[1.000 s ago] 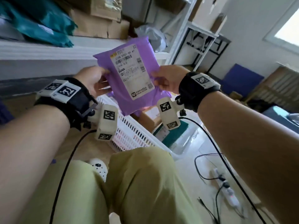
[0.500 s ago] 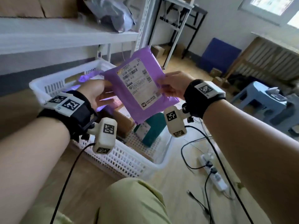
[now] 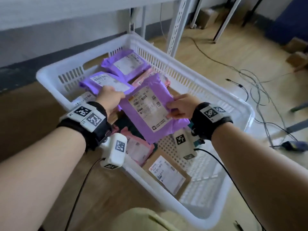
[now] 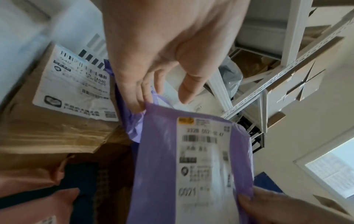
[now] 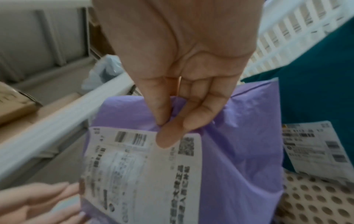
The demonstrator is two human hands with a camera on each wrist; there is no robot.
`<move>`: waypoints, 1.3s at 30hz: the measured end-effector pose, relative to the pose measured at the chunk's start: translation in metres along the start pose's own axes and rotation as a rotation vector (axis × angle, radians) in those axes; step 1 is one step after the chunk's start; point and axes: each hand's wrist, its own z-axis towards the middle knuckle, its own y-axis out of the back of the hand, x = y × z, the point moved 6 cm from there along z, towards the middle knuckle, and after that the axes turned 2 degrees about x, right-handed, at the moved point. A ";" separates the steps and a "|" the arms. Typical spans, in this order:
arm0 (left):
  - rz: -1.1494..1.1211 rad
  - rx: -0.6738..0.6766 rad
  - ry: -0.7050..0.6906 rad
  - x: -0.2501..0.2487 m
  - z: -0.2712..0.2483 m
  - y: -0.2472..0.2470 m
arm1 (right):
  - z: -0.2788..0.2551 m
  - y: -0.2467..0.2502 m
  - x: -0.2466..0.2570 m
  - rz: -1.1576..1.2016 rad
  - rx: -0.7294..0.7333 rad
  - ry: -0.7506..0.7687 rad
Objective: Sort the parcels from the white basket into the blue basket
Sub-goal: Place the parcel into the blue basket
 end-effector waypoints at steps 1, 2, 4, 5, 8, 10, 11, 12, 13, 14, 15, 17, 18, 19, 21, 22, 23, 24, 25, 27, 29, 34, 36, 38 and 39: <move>0.037 -0.013 0.004 0.004 0.005 0.001 | 0.009 -0.008 -0.010 0.000 0.040 -0.024; 0.056 -0.019 0.007 0.007 0.010 0.001 | 0.017 -0.015 -0.019 -0.012 0.074 -0.046; 0.054 -0.013 0.020 0.015 0.020 0.001 | 0.032 -0.031 -0.036 -0.084 0.148 -0.090; 0.048 -0.008 0.026 0.018 0.024 0.001 | 0.039 -0.041 -0.045 -0.138 0.189 -0.118; 0.013 0.000 0.038 0.025 0.032 0.004 | 0.058 -0.073 -0.068 -0.354 0.333 -0.223; -0.026 -0.006 0.057 0.028 0.035 0.006 | 0.071 -0.088 -0.077 -0.408 0.339 -0.234; -0.041 -0.013 0.070 0.030 0.035 0.008 | 0.079 -0.092 -0.081 -0.381 0.308 -0.232; -0.061 -0.018 0.084 0.032 0.035 0.009 | 0.087 -0.094 -0.086 -0.337 0.266 -0.230; -0.085 -0.021 0.094 0.034 0.035 0.010 | 0.094 -0.097 -0.093 -0.322 0.227 -0.240; -0.110 -0.019 0.098 0.037 0.036 0.011 | 0.099 -0.102 -0.099 -0.311 0.203 -0.251; -0.133 -0.016 0.100 0.038 0.037 0.012 | 0.106 -0.108 -0.106 -0.327 0.198 -0.263; -0.148 -0.028 0.114 0.041 0.039 0.015 | 0.114 -0.118 -0.116 -0.467 0.196 -0.274; -0.145 -0.038 0.127 0.042 0.039 0.017 | 0.117 -0.120 -0.118 -0.543 0.161 -0.269; -0.143 -0.047 0.140 0.044 0.039 0.018 | 0.121 -0.123 -0.118 -0.584 0.134 -0.245; -0.132 -0.052 0.166 0.046 0.040 0.018 | 0.123 -0.135 -0.122 -0.570 0.187 -0.228; -0.116 -0.048 0.179 0.046 0.039 0.018 | 0.122 -0.140 -0.125 -0.565 0.226 -0.220; -0.101 -0.041 0.189 0.046 0.038 0.017 | 0.123 -0.144 -0.128 -0.600 0.262 -0.220; -0.092 -0.035 0.195 0.046 0.038 0.016 | 0.123 -0.147 -0.130 -0.652 0.277 -0.193; -0.091 -0.029 0.198 0.046 0.037 0.015 | 0.125 -0.149 -0.131 -0.725 0.260 -0.151; -0.083 -0.023 0.204 0.046 0.037 0.014 | 0.128 -0.150 -0.131 -0.802 0.198 -0.062; -0.070 -0.028 0.211 0.047 0.037 0.014 | 0.129 -0.152 -0.135 -0.867 0.164 -0.017; -0.038 -0.037 0.216 0.046 0.037 0.015 | 0.125 -0.158 -0.132 -1.036 0.105 0.022; -0.033 -0.033 0.214 0.045 0.037 0.015 | 0.127 -0.154 -0.124 -0.990 0.106 0.014; -0.021 -0.031 0.209 0.044 0.036 0.016 | 0.127 -0.148 -0.111 -0.958 0.113 0.010; -0.009 -0.028 0.201 0.043 0.035 0.017 | 0.125 -0.144 -0.103 -0.960 0.112 0.014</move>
